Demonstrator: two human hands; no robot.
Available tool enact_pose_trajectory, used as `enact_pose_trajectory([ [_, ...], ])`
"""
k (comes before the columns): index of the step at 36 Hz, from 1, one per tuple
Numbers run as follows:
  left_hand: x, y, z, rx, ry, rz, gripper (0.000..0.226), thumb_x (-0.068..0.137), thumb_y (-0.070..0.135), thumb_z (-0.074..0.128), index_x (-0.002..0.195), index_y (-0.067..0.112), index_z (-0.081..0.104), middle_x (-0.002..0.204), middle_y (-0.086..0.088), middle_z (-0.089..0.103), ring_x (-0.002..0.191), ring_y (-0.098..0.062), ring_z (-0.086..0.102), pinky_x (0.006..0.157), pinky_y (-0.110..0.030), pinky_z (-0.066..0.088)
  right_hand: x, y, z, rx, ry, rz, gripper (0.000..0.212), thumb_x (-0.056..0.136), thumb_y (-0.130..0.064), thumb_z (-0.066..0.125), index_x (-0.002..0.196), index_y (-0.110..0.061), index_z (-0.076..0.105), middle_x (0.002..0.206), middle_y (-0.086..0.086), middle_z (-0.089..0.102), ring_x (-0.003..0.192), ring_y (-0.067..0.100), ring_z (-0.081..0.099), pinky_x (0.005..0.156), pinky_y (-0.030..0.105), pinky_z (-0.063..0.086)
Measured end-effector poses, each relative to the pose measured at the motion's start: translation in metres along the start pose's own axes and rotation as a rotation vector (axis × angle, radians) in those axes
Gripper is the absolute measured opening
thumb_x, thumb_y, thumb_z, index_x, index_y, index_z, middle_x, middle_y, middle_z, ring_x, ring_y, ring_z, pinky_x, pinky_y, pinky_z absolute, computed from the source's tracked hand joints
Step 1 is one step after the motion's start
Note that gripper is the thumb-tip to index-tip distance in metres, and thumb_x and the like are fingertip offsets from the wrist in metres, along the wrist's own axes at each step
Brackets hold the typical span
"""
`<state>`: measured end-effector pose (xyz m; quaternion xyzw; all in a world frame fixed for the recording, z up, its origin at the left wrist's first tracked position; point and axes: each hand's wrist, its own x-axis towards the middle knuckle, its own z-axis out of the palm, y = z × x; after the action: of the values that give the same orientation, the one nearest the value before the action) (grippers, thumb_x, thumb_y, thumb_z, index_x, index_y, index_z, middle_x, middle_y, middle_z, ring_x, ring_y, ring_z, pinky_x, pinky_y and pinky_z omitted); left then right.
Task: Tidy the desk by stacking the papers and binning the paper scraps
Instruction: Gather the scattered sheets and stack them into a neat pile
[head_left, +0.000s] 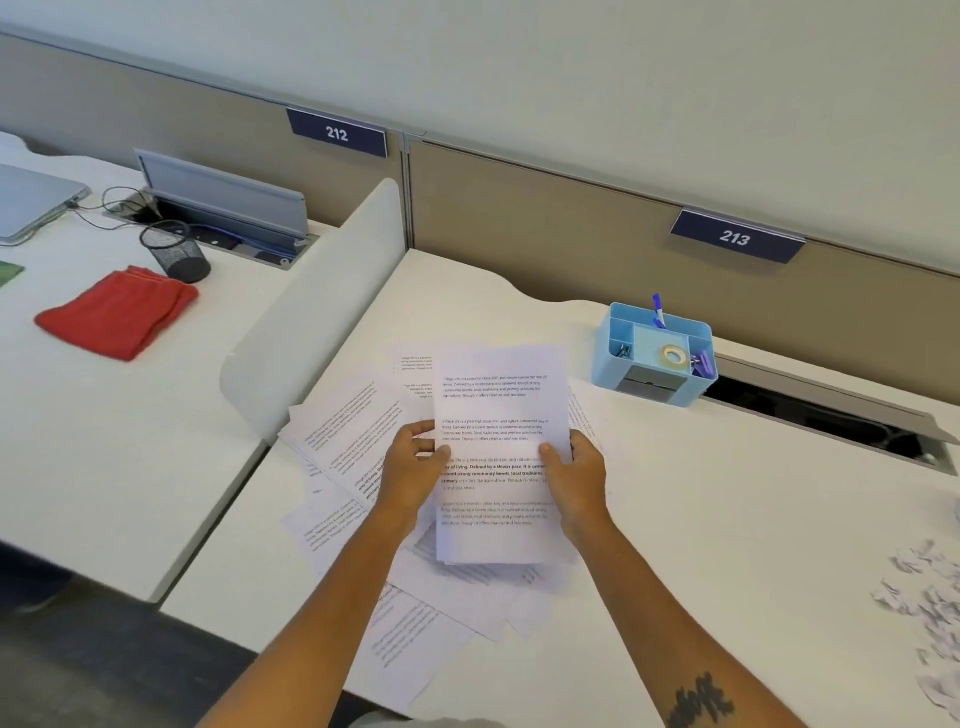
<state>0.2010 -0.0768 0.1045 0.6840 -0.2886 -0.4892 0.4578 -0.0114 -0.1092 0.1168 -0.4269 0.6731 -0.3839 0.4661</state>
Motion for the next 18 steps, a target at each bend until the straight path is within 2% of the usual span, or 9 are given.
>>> enact_pose_trajectory([
  [3,0.007,-0.008,-0.022,0.007,0.048,-0.046,0.031,0.102,0.015,0.070,0.129,0.023,0.059,0.110,0.005,0.068,0.103,-0.014,0.066,0.072,-0.024,0.052,0.003,-0.001,0.020,-0.075,-0.063,0.019,0.030,0.102,-0.015,0.063,0.131,-0.018,0.067,0.126,0.000,0.071,0.114,0.023,0.068,0.105,0.047,0.056],
  [5,0.013,-0.013,-0.038,0.023,0.087,-0.068,0.028,0.102,0.015,0.069,0.128,0.023,0.061,0.113,0.002,0.068,0.107,-0.019,0.067,0.079,-0.027,0.054,0.005,-0.002,0.034,-0.117,-0.104,0.014,0.031,0.101,-0.016,0.062,0.132,-0.018,0.066,0.129,-0.001,0.070,0.116,0.023,0.066,0.106,0.048,0.055],
  [7,0.019,-0.018,-0.053,0.045,0.126,-0.087,0.028,0.101,0.016,0.070,0.127,0.023,0.063,0.118,-0.001,0.068,0.114,-0.023,0.065,0.089,-0.032,0.053,0.008,-0.004,0.047,-0.160,-0.141,0.009,0.030,0.103,-0.017,0.061,0.133,-0.017,0.064,0.129,-0.001,0.068,0.117,0.023,0.065,0.104,0.042,0.055],
  [9,0.023,-0.021,-0.067,0.051,0.163,-0.099,0.028,0.100,0.016,0.071,0.128,0.020,0.064,0.120,-0.002,0.067,0.115,-0.023,0.063,0.088,-0.031,0.051,0.010,-0.009,0.060,-0.182,-0.169,0.005,0.029,0.104,-0.016,0.060,0.132,-0.015,0.063,0.124,-0.003,0.066,0.114,0.022,0.064,0.097,0.034,0.053],
  [11,0.028,-0.023,-0.079,0.076,0.200,-0.109,0.030,0.100,0.017,0.071,0.129,0.018,0.064,0.122,-0.002,0.065,0.117,-0.024,0.062,0.090,-0.032,0.049,0.013,-0.013,0.072,-0.199,-0.192,-0.001,0.030,0.104,-0.016,0.060,0.134,-0.014,0.062,0.122,-0.004,0.063,0.113,0.020,0.061,0.097,0.033,0.051],
  [13,0.033,-0.027,-0.091,0.101,0.247,-0.123,0.032,0.100,0.019,0.072,0.131,0.018,0.063,0.131,-0.004,0.062,0.120,-0.025,0.061,0.094,-0.035,0.048,0.018,-0.016,0.086,-0.221,-0.215,-0.012,0.030,0.104,-0.016,0.060,0.134,-0.013,0.062,0.123,-0.002,0.063,0.114,0.022,0.062,0.099,0.035,0.053],
  [16,0.041,-0.033,-0.107,0.150,0.335,-0.166,0.038,0.097,0.022,0.075,0.134,0.019,0.062,0.145,-0.009,0.053,0.130,-0.032,0.057,0.099,-0.041,0.050,0.027,-0.020,0.106,-0.263,-0.243,-0.029,0.030,0.105,-0.017,0.060,0.134,-0.009,0.062,0.123,0.002,0.064,0.113,0.024,0.063,0.093,0.034,0.053],
  [18,0.045,-0.036,-0.114,0.159,0.370,-0.207,0.045,0.096,0.025,0.076,0.137,0.020,0.060,0.148,-0.012,0.049,0.132,-0.035,0.056,0.103,-0.047,0.051,0.032,-0.023,0.120,-0.285,-0.266,-0.028,0.031,0.104,-0.017,0.060,0.135,-0.009,0.061,0.127,0.005,0.065,0.115,0.026,0.064,0.096,0.037,0.055],
])
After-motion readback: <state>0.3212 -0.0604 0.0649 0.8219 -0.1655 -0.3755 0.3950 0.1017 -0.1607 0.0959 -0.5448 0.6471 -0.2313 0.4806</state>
